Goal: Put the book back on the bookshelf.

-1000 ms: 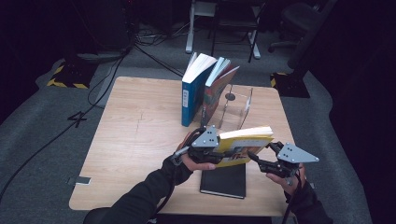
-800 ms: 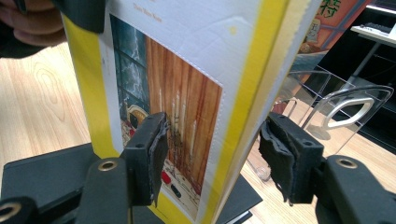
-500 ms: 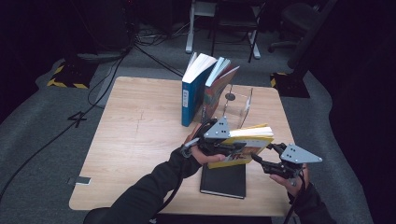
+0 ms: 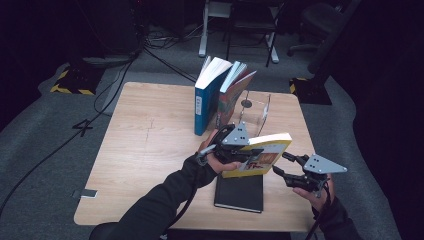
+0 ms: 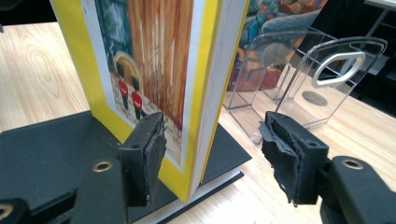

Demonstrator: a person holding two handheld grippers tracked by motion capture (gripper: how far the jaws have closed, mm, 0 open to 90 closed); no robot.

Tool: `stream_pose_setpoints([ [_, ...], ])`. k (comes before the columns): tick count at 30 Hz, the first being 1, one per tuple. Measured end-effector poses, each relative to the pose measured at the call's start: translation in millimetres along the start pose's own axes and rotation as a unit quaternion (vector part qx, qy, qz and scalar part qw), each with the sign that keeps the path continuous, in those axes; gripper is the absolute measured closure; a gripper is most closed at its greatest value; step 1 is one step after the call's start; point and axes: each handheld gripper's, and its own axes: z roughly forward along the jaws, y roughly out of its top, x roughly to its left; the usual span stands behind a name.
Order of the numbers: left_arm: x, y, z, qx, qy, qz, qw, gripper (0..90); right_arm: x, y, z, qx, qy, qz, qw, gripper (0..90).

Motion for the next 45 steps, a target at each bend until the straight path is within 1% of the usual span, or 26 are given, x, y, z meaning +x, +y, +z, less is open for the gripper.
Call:
stream_pose_setpoints([
  [1, 0.4, 0.0, 0.3, -0.001, 0.002, -0.005, 1.0, 74.9, -0.3, -1.4, 0.5, 0.004, 0.002, -0.003, 1.0, 40.1],
  [5, 1.8, 1.4, 1.4, 0.003, 0.014, -0.006, 0.9999, 74.9, -0.5, -3.0, 0.1, 0.009, 0.005, -0.002, 0.9999, 40.1],
  [7, 2.2, 1.8, 1.6, 0.004, 0.013, -0.01, 0.9999, 74.9, -1.0, -4.8, -0.6, 0.011, 0.005, 0.002, 0.9999, 40.1],
  [9, 1.9, 2.4, 1.3, 0.005, 0.01, -0.008, 0.9999, 74.9, -1.2, -6.2, -0.9, 0.014, 0.006, 0.004, 0.9999, 40.1],
  [12, 0.7, 4.3, 1.1, 0.005, 0.023, -0.002, 0.9997, 74.9, -2.2, -8.7, -1.5, 0.017, 0.006, 0.007, 0.9998, 40.1],
  [13, 0.7, 4.3, 1.1, 0.005, 0.023, -0.002, 0.9997, 74.9, -2.2, -8.7, -1.5, 0.017, 0.006, 0.007, 0.9998, 40.1],
  [14, 1.1, 5.1, 0.2, 0.005, 0.032, 0.001, 0.9995, 74.9, -2.7, -9.6, -1.8, 0.019, 0.007, 0.009, 0.9998, 40.1],
  [18, 10.7, 9.0, -10.8, -0.017, 0.057, -0.012, 0.9982, 75.0, -3.9, -11.6, -2.5, 0.02, 0.007, 0.009, 0.9997, 40.1],
  [19, 12.9, 10.1, -13.6, -0.02, 0.062, -0.014, 0.9978, 75.0, -4.3, -12.1, -3.0, 0.019, 0.007, 0.013, 0.9997, 40.1],
  [20, 16.2, 12.3, -18.6, -0.026, 0.077, -0.015, 0.9966, 74.9, -4.6, -12.3, -3.3, 0.02, 0.006, 0.015, 0.9997, 40.1],
  [21, 17.7, 13.6, -20.9, -0.027, 0.085, -0.015, 0.9959, 74.9, -5.3, -12.8, -3.5, 0.019, 0.005, 0.013, 0.9997, 40.1],
  [22, 20.6, 15.4, -24.6, -0.028, 0.1, -0.013, 0.9945, 74.9, -5.5, -13.0, -3.6, 0.02, 0.004, 0.015, 0.9997, 40.1],
  [23, 22.6, 16.2, -26.7, -0.029, 0.109, -0.014, 0.9935, 75.0, -6.0, -13.4, -3.4, 0.018, 0.004, 0.017, 0.9997, 40.1],
  [24, 27.4, 17.0, -30.6, -0.033, 0.126, -0.019, 0.9912, 75.0, -6.3, -13.6, -3.4, 0.019, 0.004, 0.018, 0.9997, 40.1],
  [27, 37.7, 17.4, -36.8, -0.036, 0.161, -0.027, 0.9859, 75.0, -6.0, -14.7, -2.0, 0.021, 0.004, 0.018, 0.9996, 40.1],
  [28, 37.7, 17.4, -36.8, -0.036, 0.161, -0.027, 0.9859, 75.0, -6.0, -14.7, -2.0, 0.021, 0.004, 0.018, 0.9996, 40.1],
  [30, 44.5, 17.2, -39.6, -0.035, 0.18, -0.031, 0.9826, 75.0, -5.9, -15.4, -0.9, 0.023, 0.005, 0.017, 0.9996, 40.1],
  [32, 51.0, 16.1, -41.8, -0.04, 0.193, -0.043, 0.9794, 75.0, -5.8, -16.4, 0.2, 0.026, 0.005, 0.017, 0.9995, 40.1],
  [33, 52.7, 15.6, -42.2, -0.041, 0.197, -0.048, 0.9783, 75.0, -5.5, -16.9, 0.7, 0.028, 0.005, 0.017, 0.9994, 40.1],
  [35, 57.3, 15.1, -42.6, -0.041, 0.213, -0.051, 0.9749, 75.0, -5.9, -17.7, 1.6, 0.029, 0.005, 0.017, 0.9994, 40.1],
  [39, 64.2, 16.4, -42.4, -0.04, 0.23, -0.06, 0.9704, 74.9, -5.7, -18.6, 2.6, 0.031, 0.006, 0.018, 0.9993, 40.1],
  [40, 66.0, 17.2, -42.8, -0.041, 0.232, -0.062, 0.9698, 74.9, -5.4, -18.9, 3.2, 0.033, 0.007, 0.019, 0.9993, 40.1],
  [41, 67.8, 18.1, -43.1, -0.044, 0.236, -0.066, 0.9686, 75.0, -5.0, -19.2, 3.7, 0.035, 0.007, 0.019, 0.9992, 40.1],
  [42, 68.4, 19.4, -43.0, -0.041, 0.244, -0.064, 0.9667, 75.0, -4.8, -19.4, 4.6, 0.036, 0.007, 0.017, 0.9992, 40.1],
  [44, 70.0, 20.4, -44.9, -0.046, 0.248, -0.066, 0.9654, 75.0, -3.8, -19.9, 5.7, 0.039, 0.009, 0.017, 0.9991, 40.1],
  [45, 70.0, 20.4, -44.9, -0.046, 0.248, -0.066, 0.9654, 75.0, -3.8, -19.9, 5.7, 0.039, 0.009, 0.017, 0.9991, 40.1],
])
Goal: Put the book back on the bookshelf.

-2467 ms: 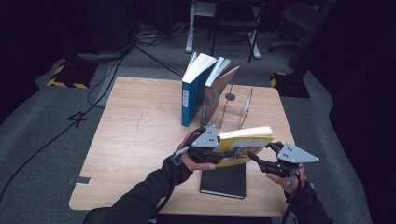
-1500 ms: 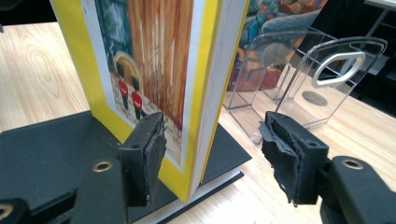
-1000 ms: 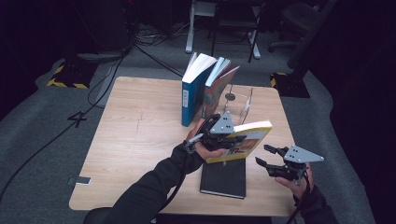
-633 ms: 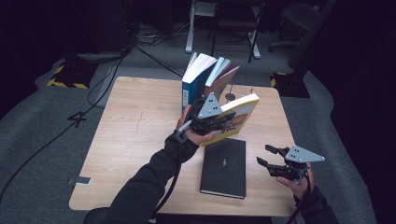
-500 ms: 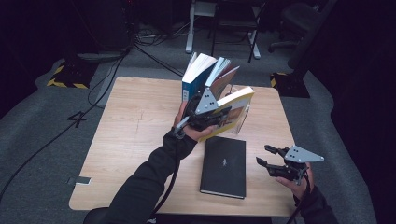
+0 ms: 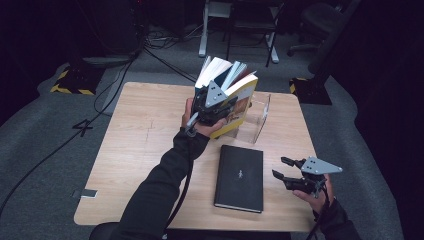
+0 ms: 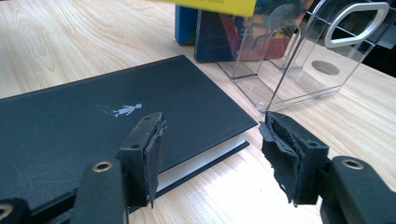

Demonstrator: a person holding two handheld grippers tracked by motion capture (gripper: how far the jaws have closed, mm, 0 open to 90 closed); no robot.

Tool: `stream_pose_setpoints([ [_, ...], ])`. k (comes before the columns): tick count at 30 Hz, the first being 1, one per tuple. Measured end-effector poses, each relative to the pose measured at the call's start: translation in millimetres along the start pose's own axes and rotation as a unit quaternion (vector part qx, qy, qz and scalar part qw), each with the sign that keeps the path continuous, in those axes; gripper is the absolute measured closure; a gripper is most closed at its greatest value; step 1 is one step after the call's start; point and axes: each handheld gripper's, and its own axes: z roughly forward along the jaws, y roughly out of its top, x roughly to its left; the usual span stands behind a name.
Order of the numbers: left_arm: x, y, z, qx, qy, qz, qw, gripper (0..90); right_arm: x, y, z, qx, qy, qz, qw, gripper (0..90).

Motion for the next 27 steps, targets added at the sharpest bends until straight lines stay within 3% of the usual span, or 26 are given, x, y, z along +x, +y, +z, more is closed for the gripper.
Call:
stream_pose_setpoints([
  [8, 2.7, 1.5, 9.8, 0.007, 0.023, -0.002, 0.9997, 75.0, 1.9, -0.5, 3.7, 0.006, 0.003, -0.004, 1.0, 40.1],
  [22, -14.4, 7.5, 63.4, 0.028, 0.057, 0.013, 0.9979, 74.9, 3.3, -1.6, 6.3, 0.012, 0.005, -0.008, 0.9999, 40.1],
  [24, -13.0, 8.4, 65.6, 0.03, 0.056, 0.011, 0.9979, 74.9, 3.4, -1.6, 6.4, 0.012, 0.005, -0.009, 0.9999, 40.1],
  [27, -10.5, 10.2, 52.9, 0.026, 0.048, 0.012, 0.9984, 74.9, 4.3, -2.0, 5.5, 0.013, 0.007, -0.011, 0.9998, 40.1],
])
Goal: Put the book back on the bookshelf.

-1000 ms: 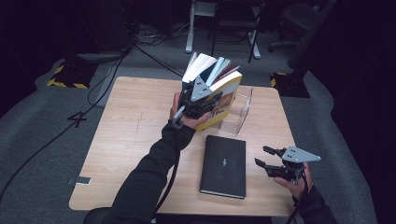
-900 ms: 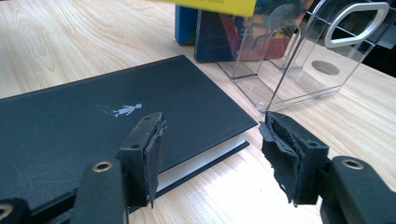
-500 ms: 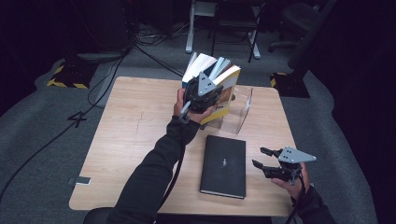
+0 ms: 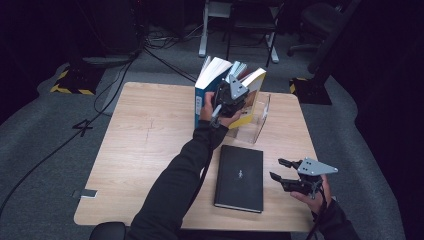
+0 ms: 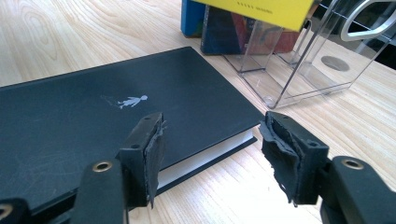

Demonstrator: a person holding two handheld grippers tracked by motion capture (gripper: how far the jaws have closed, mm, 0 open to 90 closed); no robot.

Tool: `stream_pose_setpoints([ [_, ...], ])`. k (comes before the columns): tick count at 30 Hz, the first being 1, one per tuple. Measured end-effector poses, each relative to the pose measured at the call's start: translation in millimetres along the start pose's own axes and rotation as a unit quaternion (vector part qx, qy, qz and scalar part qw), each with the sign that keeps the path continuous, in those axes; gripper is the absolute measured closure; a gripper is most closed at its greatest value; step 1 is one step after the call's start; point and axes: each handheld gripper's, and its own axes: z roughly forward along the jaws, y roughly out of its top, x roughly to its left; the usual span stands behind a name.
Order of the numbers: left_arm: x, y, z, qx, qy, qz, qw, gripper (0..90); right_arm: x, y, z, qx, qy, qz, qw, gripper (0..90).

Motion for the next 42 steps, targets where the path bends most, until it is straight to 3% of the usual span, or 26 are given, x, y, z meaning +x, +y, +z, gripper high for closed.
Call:
stream_pose_setpoints([
  [4, 7.3, 1.1, -20.5, -0.003, -0.002, 0.001, 1.0, 74.9, -2.5, -1.7, 0.8, 0.001, 0.0, 0.008, 1.0, 40.1],
  [9, 12.6, 1.5, -31.1, -0.001, 0.006, 0.005, 1.0, 74.8, 0.2, 0.3, 1.7, 0.002, 0.001, 0.003, 1.0, 40.1],
  [12, 13.6, 2.2, -31.5, 0.003, 0.02, 0.004, 0.9998, 74.7, 2.6, 1.3, 3.6, 0.005, 0.004, -0.002, 1.0, 40.1],
  [14, 11.1, 3.5, -30.7, 0.009, 0.03, 0.016, 0.9994, 74.6, 3.6, 0.5, 5.7, 0.01, 0.007, -0.002, 0.9999, 40.1],
  [22, 4.4, 3.7, -34.6, 0.019, 0.033, 0.034, 0.9987, 74.6, 0.1, -1.5, 4.6, 0.009, 0.004, 0.004, 0.9999, 40.1],
  [26, 2.5, -2.5, -37.6, 0.022, 0.037, 0.031, 0.9986, 74.7, 2.1, -0.5, 4.9, 0.009, 0.006, 0.001, 0.9999, 40.1],
  [28, 2.0, -4.6, -34.7, 0.026, 0.04, 0.03, 0.9984, 74.6, 2.8, -0.5, 6.4, 0.011, 0.007, -0.001, 0.9999, 40.1],
  [30, 2.4, -7.7, -27.9, 0.024, 0.035, 0.014, 0.999, 74.8, 4.1, -0.3, 7.9, 0.015, 0.01, -0.003, 0.9998, 40.1],
  [33, 0.5, -8.3, -18.7, 0.021, 0.038, 0.015, 0.999, 74.8, 4.1, -0.4, 8.4, 0.015, 0.011, -0.003, 0.9998, 40.1],
  [39, -11.7, -7.7, 17.1, 0.021, 0.032, 0.016, 0.9992, 74.9, 3.0, -1.7, 7.9, 0.017, 0.011, -0.002, 0.9998, 40.1],
  [42, -13.6, -9.0, 30.6, 0.016, 0.037, 0.0, 0.9992, 74.9, 2.7, -2.0, 6.8, 0.015, 0.012, 0.0, 0.9998, 40.1],
])
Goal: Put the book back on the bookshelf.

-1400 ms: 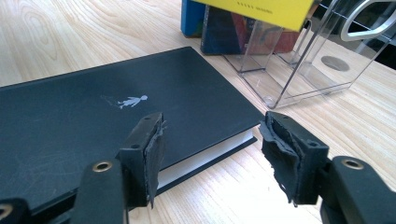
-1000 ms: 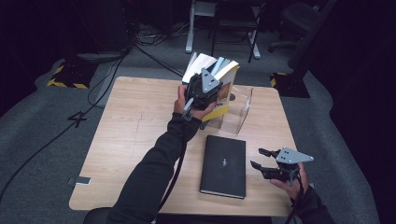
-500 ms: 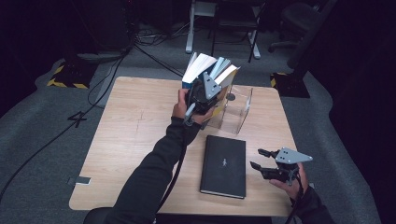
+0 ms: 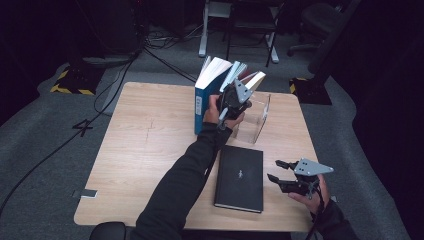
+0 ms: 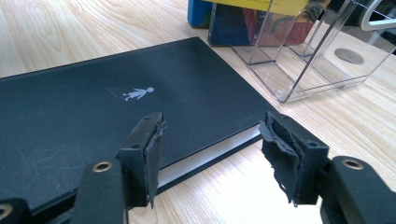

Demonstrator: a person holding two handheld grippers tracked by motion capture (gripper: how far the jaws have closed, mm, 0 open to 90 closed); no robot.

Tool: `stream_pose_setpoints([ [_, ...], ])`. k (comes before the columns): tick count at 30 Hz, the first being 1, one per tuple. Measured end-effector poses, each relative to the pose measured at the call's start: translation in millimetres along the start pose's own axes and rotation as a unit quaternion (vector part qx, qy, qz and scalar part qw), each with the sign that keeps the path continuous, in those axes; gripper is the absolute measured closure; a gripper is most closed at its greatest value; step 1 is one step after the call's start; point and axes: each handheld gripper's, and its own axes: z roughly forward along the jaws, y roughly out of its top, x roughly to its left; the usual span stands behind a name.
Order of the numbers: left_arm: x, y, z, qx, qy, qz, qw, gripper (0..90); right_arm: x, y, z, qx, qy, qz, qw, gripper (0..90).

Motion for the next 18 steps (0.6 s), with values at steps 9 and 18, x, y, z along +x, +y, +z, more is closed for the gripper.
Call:
stream_pose_setpoints([
  [9, 9.2, -12.1, 16.8, -0.02, 0.007, -0.068, 0.9975, 74.8, -3.0, -1.3, -2.0, -0.004, -0.001, 0.003, 1.0, 40.4],
  [18, 4.9, -32.8, 23.8, -0.057, 0.012, -0.097, 0.9936, 74.7, -0.8, -1.0, 0.1, 0.001, 0.003, -0.001, 1.0, 40.4],
])
